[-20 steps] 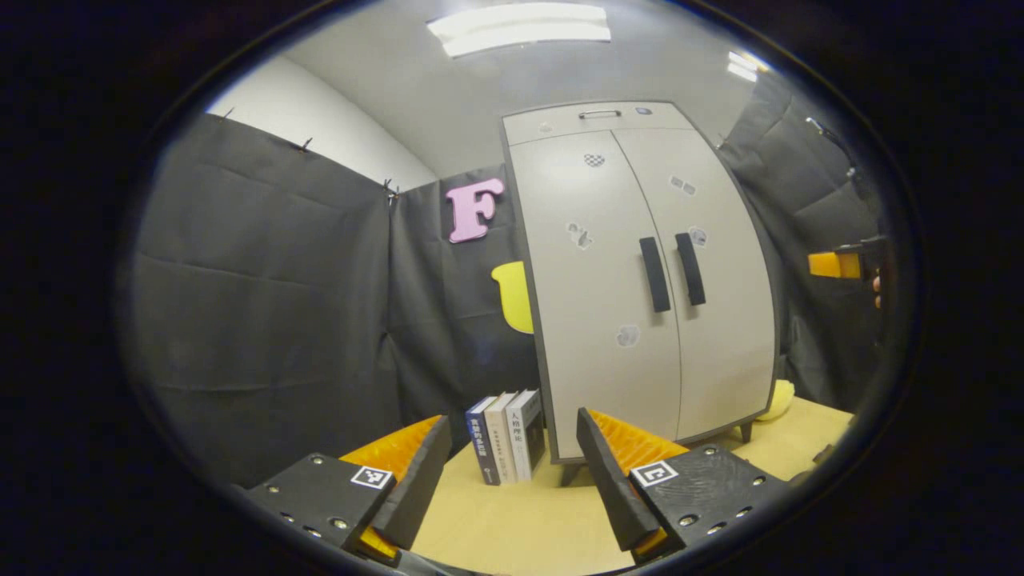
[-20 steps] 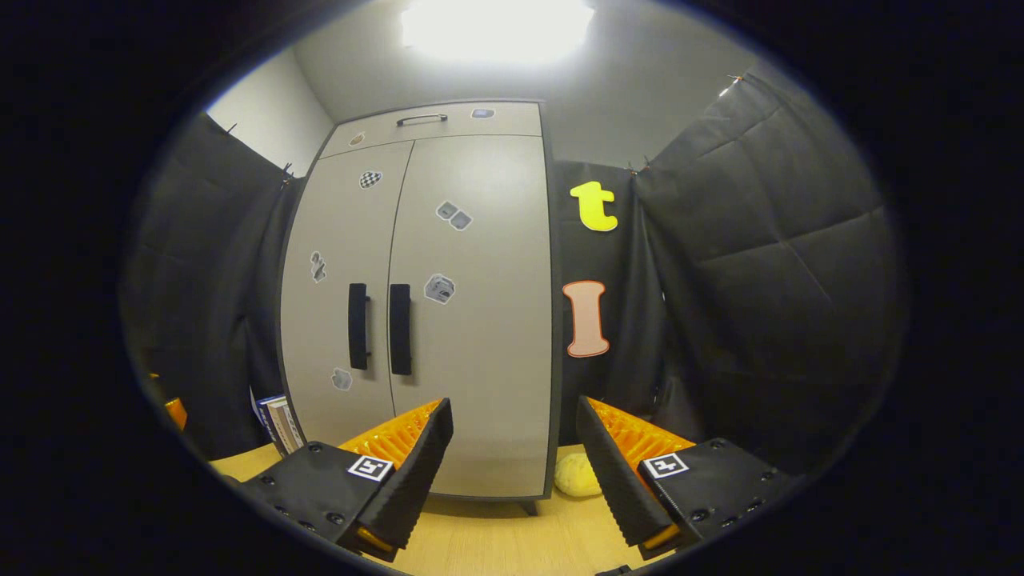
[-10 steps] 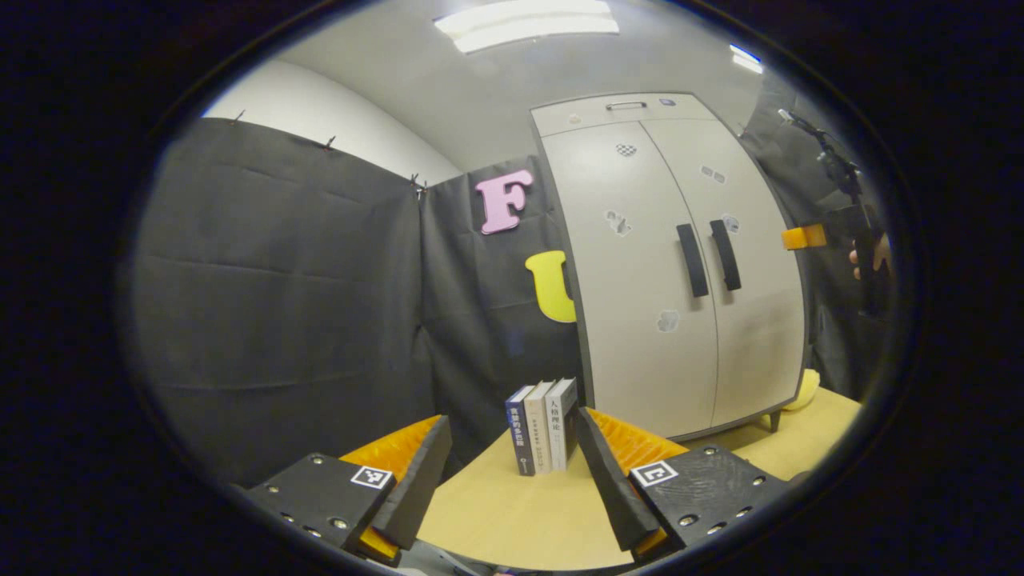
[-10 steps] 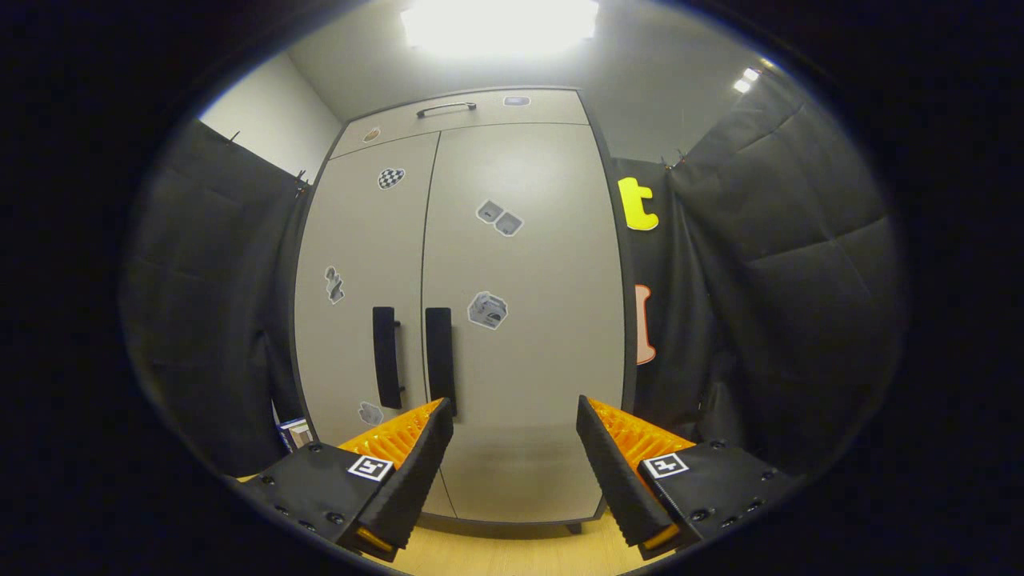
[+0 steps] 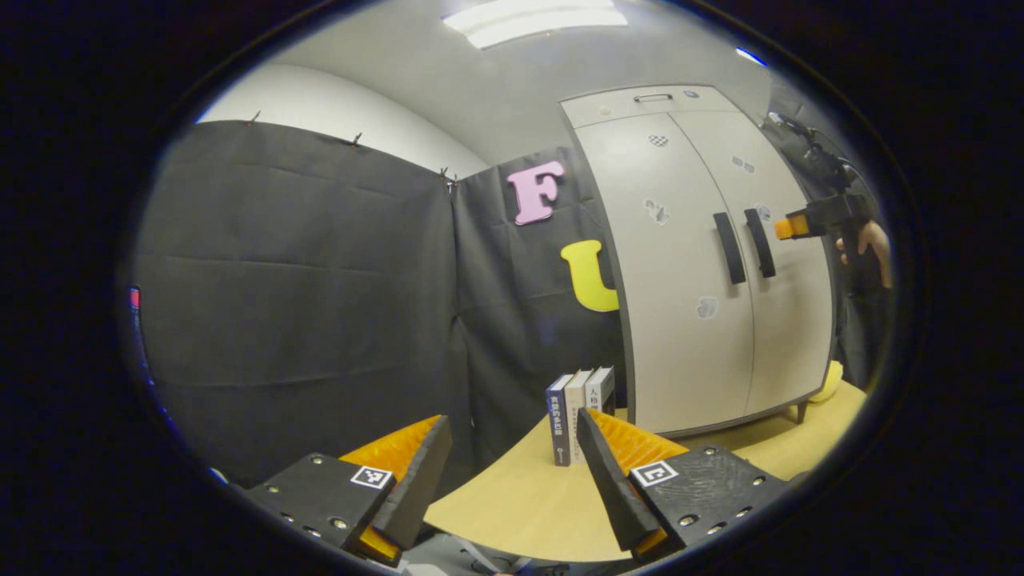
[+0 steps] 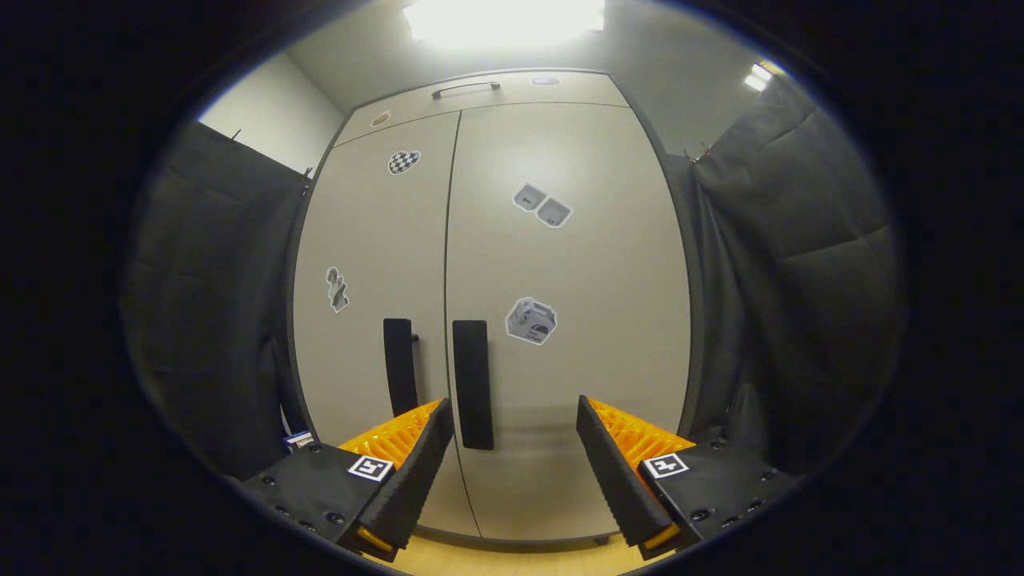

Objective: Open the right door of the double-door shoe cabinet with the right hand, and open the left door with the left hand.

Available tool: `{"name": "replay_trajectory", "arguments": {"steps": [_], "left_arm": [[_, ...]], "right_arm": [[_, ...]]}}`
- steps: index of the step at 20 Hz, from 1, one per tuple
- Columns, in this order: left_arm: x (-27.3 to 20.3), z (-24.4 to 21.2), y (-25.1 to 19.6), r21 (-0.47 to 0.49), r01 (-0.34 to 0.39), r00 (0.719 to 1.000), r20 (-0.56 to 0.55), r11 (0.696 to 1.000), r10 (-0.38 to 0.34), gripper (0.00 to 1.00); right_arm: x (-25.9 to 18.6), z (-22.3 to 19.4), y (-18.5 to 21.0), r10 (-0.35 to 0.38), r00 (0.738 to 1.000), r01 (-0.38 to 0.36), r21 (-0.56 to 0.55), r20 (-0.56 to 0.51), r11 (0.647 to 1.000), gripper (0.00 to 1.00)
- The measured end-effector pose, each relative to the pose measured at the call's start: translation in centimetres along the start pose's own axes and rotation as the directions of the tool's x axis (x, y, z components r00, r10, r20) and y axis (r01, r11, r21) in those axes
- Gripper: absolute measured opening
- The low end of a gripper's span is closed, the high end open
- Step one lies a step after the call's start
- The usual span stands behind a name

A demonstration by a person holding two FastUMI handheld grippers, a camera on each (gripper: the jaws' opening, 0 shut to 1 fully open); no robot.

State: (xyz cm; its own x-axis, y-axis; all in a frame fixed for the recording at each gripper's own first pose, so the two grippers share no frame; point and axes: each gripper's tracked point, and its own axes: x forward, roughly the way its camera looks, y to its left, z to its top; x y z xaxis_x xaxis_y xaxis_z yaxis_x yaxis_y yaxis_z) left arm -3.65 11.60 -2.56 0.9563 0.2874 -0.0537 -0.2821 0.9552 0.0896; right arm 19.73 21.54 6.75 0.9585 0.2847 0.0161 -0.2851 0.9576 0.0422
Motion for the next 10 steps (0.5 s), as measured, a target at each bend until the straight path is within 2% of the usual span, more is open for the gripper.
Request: {"name": "replay_trajectory", "arguments": {"steps": [2,3,10], "left_arm": [[-0.1,-0.4,0.5,0.003,-0.016,1.000,-0.009,1.000,0.016,0.92],[-0.2,-0.5,0.7,0.002,-0.021,1.000,-0.012,1.000,0.022,0.92],[-0.3,-1.4,2.2,0.008,-0.060,0.998,-0.029,0.998,0.060,0.92]], "right_arm": [[1.1,-0.3,0.7,0.006,1.000,-0.006,0.015,-0.016,1.000,1.00],[1.7,-0.4,1.2,0.015,1.000,-0.014,0.023,-0.024,1.000,0.97],[5.6,-1.4,2.5,0.003,0.998,-0.001,0.039,-0.066,0.999,0.94]]}}
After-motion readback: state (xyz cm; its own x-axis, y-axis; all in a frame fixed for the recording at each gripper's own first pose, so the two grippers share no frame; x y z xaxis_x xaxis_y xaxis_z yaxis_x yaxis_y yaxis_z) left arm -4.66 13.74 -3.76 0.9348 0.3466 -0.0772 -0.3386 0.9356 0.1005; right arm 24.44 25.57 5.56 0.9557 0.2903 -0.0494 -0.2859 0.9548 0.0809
